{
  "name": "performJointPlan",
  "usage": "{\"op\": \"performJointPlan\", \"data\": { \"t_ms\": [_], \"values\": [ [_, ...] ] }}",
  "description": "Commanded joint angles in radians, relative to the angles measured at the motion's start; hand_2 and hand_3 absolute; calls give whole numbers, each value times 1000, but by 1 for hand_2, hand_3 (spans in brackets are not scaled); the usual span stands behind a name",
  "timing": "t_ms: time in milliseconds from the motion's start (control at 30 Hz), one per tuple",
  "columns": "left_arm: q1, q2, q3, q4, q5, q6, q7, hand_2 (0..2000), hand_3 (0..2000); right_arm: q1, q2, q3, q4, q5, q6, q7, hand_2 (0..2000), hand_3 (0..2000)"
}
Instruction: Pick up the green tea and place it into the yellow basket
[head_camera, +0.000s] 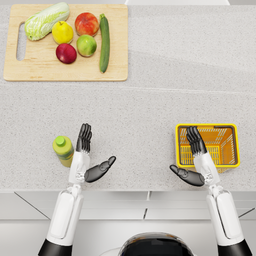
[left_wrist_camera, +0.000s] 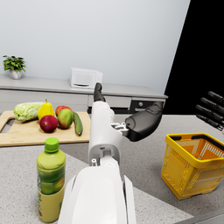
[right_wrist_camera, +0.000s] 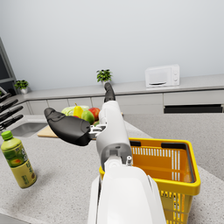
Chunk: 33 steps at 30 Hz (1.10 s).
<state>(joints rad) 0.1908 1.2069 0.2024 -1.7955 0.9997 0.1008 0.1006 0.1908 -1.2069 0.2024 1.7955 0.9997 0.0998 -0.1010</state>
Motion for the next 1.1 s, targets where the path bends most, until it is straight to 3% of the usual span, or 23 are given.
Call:
{"op": "performJointPlan", "data": {
  "t_ms": [33,400,467,567,833,1000,1100],
  "values": [
    [0,0,0,0,0,0,0,0,0,0,0,0,0,0,0,0,0,0],
    [2,1,30,16,0,0,0,0,0,2,-1,30,-16,0,0,0,0,0],
    [25,19,-24,-26,0,-49,-49,0,0,24,-21,12,48,0,-49,49,0,0],
    [43,33,-105,-36,44,-82,-82,0,0,69,-48,-83,83,0,-81,82,0,0],
    [42,44,-326,2,388,-100,-99,0,0,68,-58,-260,47,343,-98,100,0,0],
    [6,55,-402,77,454,-101,-100,0,0,57,-65,-274,60,409,-100,101,0,0],
    [-35,68,-371,158,464,-101,-101,0,0,29,-70,-270,79,419,-100,101,0,0]
  ]
}}
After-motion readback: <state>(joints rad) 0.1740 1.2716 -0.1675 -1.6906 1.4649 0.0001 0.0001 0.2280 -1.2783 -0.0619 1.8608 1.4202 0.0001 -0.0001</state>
